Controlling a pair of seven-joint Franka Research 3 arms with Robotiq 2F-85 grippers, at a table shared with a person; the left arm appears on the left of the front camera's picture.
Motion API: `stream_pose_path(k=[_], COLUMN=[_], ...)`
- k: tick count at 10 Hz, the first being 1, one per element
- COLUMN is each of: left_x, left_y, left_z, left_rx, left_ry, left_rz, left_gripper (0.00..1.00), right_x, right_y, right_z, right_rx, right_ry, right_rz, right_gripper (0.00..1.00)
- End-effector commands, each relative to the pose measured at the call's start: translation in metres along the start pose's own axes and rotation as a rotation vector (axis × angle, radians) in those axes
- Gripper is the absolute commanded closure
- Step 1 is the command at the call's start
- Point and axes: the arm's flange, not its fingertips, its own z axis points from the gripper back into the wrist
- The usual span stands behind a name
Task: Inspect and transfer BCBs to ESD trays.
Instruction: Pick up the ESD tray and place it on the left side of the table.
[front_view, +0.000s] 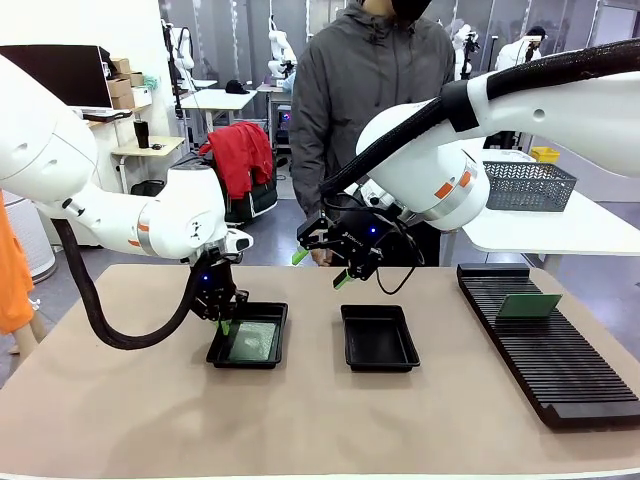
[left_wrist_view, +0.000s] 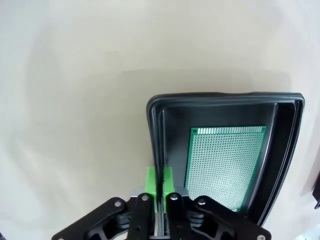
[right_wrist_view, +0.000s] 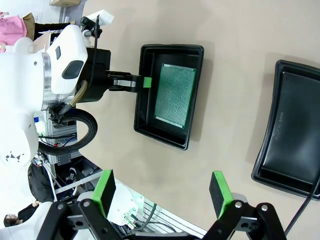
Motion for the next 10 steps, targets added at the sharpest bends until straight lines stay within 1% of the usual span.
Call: stream_pose_path(k=[1,4,5,6,7,10], left_x=[-0.003,-0.003,-0.002,-0.001,-0.002,0.0], left_y=[0.007,0.011,0.015,0.022,0.03,0.053], left_z=[0.0,0.002,0.004,0.006,0.01,0.018], left_rx=[-0.031,-0.051,-0.08,-0.149,-0.187,-0.259], left_ry=[-0.02,-0.014,-0.006,0.01,0.014,0.003], left_rz=[-0.002,0.004,0.014,0.016,0.017,0.019], left_gripper=[1.0,1.0,1.0,1.0,1.0,1.0], right_x=[0.002,0.002,0.002,0.002,0.002,0.002], right_y=[0.002,0.002,0.002,0.002,0.002,0.002], right_z=[0.0,0.0,0.0,0.0,0.0,0.0], right_rx=[-0.019,-0.019,-0.019,-0.019,-0.019,-0.019], right_ry=[-0.002,-0.002,-0.002,-0.002,-0.002,-0.002], right_rz=[-0.013,-0.013,-0.013,-0.013,-0.013,-0.013], right_gripper=[0.0,0.0,0.0,0.0,0.0,0.0])
